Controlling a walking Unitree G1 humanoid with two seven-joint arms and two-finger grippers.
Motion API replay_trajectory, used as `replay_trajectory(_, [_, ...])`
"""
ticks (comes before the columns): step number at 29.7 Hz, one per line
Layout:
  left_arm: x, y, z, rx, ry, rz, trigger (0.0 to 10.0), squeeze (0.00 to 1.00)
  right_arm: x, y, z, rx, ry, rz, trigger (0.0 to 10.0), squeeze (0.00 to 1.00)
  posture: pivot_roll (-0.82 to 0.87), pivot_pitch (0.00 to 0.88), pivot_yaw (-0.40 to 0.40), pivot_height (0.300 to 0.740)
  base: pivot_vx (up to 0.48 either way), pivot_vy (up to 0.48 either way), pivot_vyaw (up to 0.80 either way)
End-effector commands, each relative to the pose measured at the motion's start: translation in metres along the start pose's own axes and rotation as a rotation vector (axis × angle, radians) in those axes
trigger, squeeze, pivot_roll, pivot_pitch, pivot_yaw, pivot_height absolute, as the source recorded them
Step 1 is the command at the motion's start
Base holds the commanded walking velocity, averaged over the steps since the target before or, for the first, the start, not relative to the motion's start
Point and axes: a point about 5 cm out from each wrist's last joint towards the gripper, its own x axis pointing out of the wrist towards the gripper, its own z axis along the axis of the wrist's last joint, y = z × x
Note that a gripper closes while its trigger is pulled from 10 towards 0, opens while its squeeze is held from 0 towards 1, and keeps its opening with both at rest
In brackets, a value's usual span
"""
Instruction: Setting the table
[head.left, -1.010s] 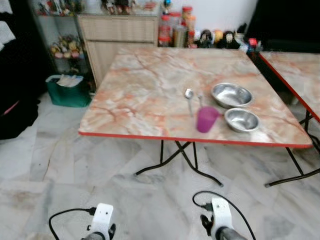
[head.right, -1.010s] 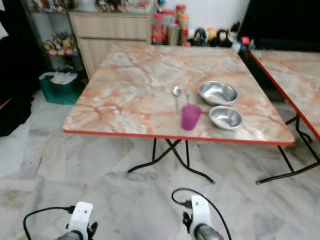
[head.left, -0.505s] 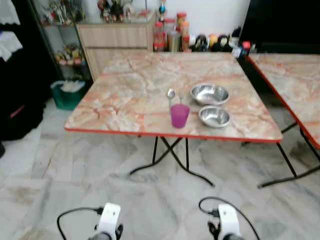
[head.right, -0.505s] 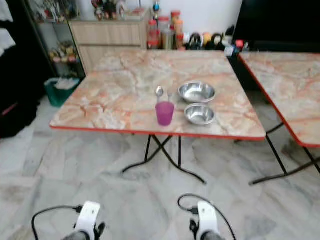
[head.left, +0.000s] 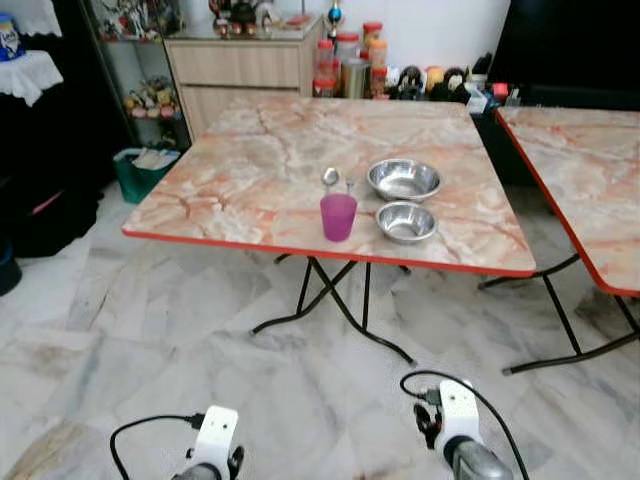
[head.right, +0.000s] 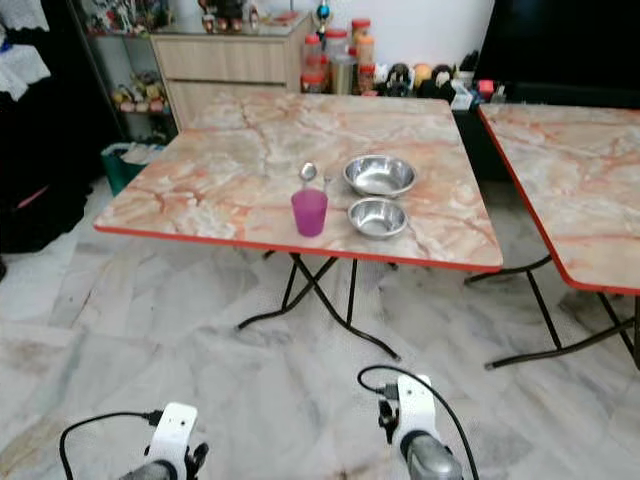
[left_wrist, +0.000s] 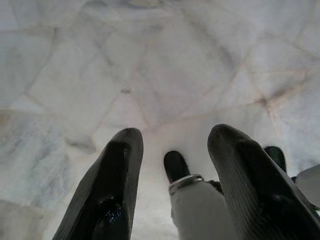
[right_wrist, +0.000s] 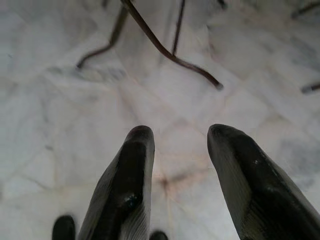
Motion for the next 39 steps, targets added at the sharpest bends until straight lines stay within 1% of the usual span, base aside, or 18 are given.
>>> replay_trajectory(1, [0.000,0.004,0.002,0.002,-0.013,0.009,10.0,0.00,0.005,-0.001,0.024,0.004,-0.108,-0.009,10.0,0.00,-0.05,0.000,-0.019,0.740,0.000,0.000,0.00])
replay_trajectory(2, [0.000,0.004,0.002,0.003,-0.013,0.010,10.0,0.00,0.005,0.000,0.029,-0.002,-0.136,-0.006,10.0,0.00,-0.05,0.000,-0.019,0.740,0.000,0.000,0.00])
replay_trajectory(3, [0.000,0.005,0.003,0.001,-0.015,0.011,10.0,0.00,0.006,0.002,0.041,-0.040,-0.198,0.000,10.0,0.00,-0.05,0.000,-0.016,0.740,0.000,0.000,0.00])
replay_trajectory(5, [0.000,0.005,0.003,0.001,-0.015,0.011,10.0,0.00,0.006,0.002,0.043,-0.050,-0.212,0.002,10.0,0.00,-0.05,0.000,-0.016,0.740,0.000,0.000,0.00])
replay_trajectory(6, [0.001,0.005,0.004,0.001,-0.017,0.011,10.0,0.00,0.007,0.003,0.050,-0.040,-0.241,0.002,10.0,0.00,-0.05,0.000,-0.017,0.740,0.000,0.000,0.00])
replay_trajectory(7, [0.001,0.006,0.007,-0.004,-0.022,0.011,10.0,0.00,0.008,0.005,0.066,-0.032,-0.320,-0.002,10.0,0.00,-0.05,0.000,-0.020,0.740,0.000,0.000,0.00])
replay_trajectory(9, [0.002,0.009,0.009,-0.033,-0.023,0.026,10.0,0.00,0.008,0.007,0.086,-0.013,-0.402,-0.017,10.0,0.00,-0.05,0.000,-0.022,0.740,0.000,0.000,0.00])
replay_trajectory(12, [0.002,0.009,0.010,-0.042,-0.023,0.026,10.0,0.00,0.008,0.007,0.094,0.003,-0.438,-0.034,10.0,0.00,-0.05,0.000,-0.018,0.740,0.000,0.000,0.00])
replay_trajectory(13, [0.002,0.009,0.011,-0.050,-0.027,0.013,10.0,0.00,0.007,0.010,0.102,0.003,-0.476,-0.029,10.0,0.00,-0.05,0.000,-0.012,0.740,0.000,0.000,0.00])
replay_trajectory(14, [0.003,0.008,0.012,-0.049,-0.030,0.000,10.0,0.00,0.005,0.018,0.121,-0.022,-0.560,-0.020,10.0,0.00,-0.05,0.000,-0.010,0.740,0.000,0.000,0.00])
replay_trajectory(15, [0.003,0.008,0.012,-0.048,-0.030,-0.003,10.0,0.00,0.004,0.020,0.127,-0.030,-0.591,-0.018,10.0,0.00,-0.05,0.000,-0.010,0.740,0.000,0.000,0.00])
replay_trajectory(17, [0.003,0.008,0.012,-0.062,-0.034,-0.010,10.0,0.00,0.003,0.022,0.138,-0.013,-0.632,-0.031,10.0,0.00,-0.05,0.000,-0.005,0.740,0.000,0.000,0.00])
replay_trajectory(18, [0.003,0.008,0.013,-0.059,-0.037,-0.012,10.0,0.00,0.000,0.023,0.151,0.005,-0.674,-0.043,10.0,0.00,-0.05,0.000,-0.002,0.740,0.281,0.000,0.00])
replay_trajectory(21, [0.003,0.007,0.013,-0.058,-0.036,-0.012,10.0,0.00,-0.004,0.024,0.174,-0.003,-0.746,-0.050,10.0,0.00,-0.06,0.000,0.002,0.740,0.292,0.000,0.00])
replay_trajectory(22, [0.003,0.007,0.013,-0.058,-0.036,-0.013,10.0,0.00,-0.005,0.023,0.178,0.013,-0.757,-0.051,10.0,0.00,-0.06,0.000,0.002,0.740,0.292,0.000,-0.71])
replay_trajectory(23, [0.003,0.006,0.013,-0.058,-0.036,-0.016,10.0,0.00,-0.006,0.022,0.186,0.052,-0.776,-0.048,10.0,0.00,-0.06,0.000,0.002,0.740,0.292,0.000,-0.77])
replay_trajectory(27, [0.003,0.005,0.013,-0.061,-0.035,-0.019,10.0,0.00,-0.009,0.020,0.192,0.029,-0.798,-0.060,10.0,0.00,-0.06,0.000,0.000,0.740,0.292,0.000,-0.70])
replay_trajectory(39, [0.004,0.004,0.015,-0.073,-0.040,-0.020,10.0,0.00,-0.011,0.021,0.198,0.030,-0.812,-0.065,10.0,0.00,-0.05,0.000,-0.006,0.740,0.286,0.000,0.00])
